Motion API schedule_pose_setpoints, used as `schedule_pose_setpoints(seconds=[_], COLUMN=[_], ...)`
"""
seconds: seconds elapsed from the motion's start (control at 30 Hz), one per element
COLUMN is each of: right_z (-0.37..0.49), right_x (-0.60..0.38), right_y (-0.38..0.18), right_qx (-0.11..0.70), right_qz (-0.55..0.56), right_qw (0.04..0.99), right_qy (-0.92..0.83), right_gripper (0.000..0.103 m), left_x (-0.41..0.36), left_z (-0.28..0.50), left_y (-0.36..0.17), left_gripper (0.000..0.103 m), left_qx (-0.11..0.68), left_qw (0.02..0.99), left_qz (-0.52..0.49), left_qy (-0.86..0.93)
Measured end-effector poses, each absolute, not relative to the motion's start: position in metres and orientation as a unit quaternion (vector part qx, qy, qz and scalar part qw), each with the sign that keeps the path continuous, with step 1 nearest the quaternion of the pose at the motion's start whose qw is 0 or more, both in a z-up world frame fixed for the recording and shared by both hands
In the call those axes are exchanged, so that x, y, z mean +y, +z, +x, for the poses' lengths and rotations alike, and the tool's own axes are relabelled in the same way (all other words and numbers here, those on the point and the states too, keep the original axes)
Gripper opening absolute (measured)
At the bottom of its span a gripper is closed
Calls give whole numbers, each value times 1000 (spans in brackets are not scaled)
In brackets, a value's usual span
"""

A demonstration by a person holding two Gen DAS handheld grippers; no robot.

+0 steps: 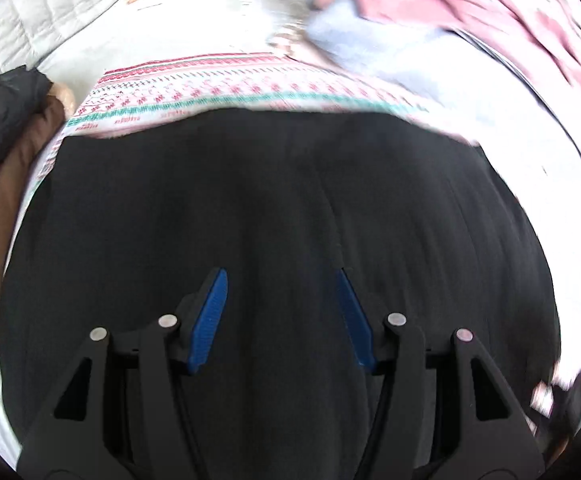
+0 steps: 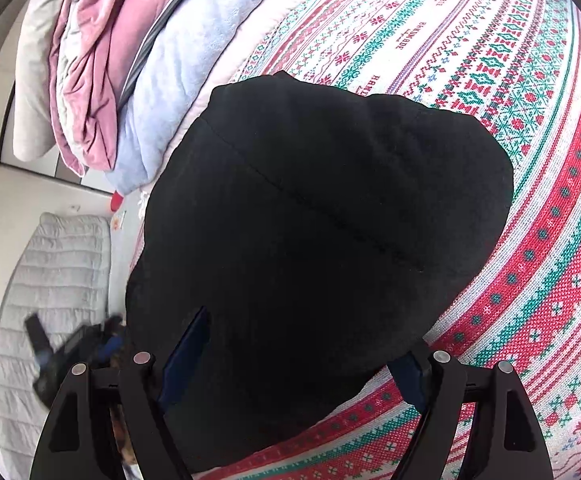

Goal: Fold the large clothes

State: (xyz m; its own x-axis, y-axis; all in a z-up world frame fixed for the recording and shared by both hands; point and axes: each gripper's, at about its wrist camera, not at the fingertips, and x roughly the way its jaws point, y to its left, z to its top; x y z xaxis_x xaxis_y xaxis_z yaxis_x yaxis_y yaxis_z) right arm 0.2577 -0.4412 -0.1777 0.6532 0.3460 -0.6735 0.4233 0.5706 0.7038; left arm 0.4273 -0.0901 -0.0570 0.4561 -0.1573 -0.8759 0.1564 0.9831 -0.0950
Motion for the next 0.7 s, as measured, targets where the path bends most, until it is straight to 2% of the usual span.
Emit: schedule_pose_setpoints(seconds=[0.17, 0.27, 0.37, 0.43, 0.5, 0.63, 0.7], right_z=[257, 257, 258, 258, 253, 249, 251], right_x=[-442, -441, -439, -437, -435, -413, -408], right_y=[-180, -185, -186, -178, -162, -124, -124], right_qx=[398, 374, 353, 335, 312, 263, 270], right_qz=[473, 485, 491, 494, 485, 425, 412], right_qw=[785, 790, 796, 802, 817, 866, 870], right_qy=[-33, -38, -43, -37, -30, 4, -14], right_gripper=[84, 84, 83, 68, 37, 34, 28], left_x=[-105, -106, -105, -104, -102, -100, -98], left_z=[354, 345, 346, 346, 345, 342, 343], left_y=[-80, -101, -100, -101, -101, -102, -101], left_gripper=[58, 61, 61, 61, 61, 61, 61], left_qx=[521, 505, 504, 502, 498, 497, 498], left_qw=[844, 854, 856, 857, 859, 859, 857], left_qz=[42, 49, 36, 37, 30, 24, 23], left_qy=[-124, -115, -110, -112, -118, -123, -127])
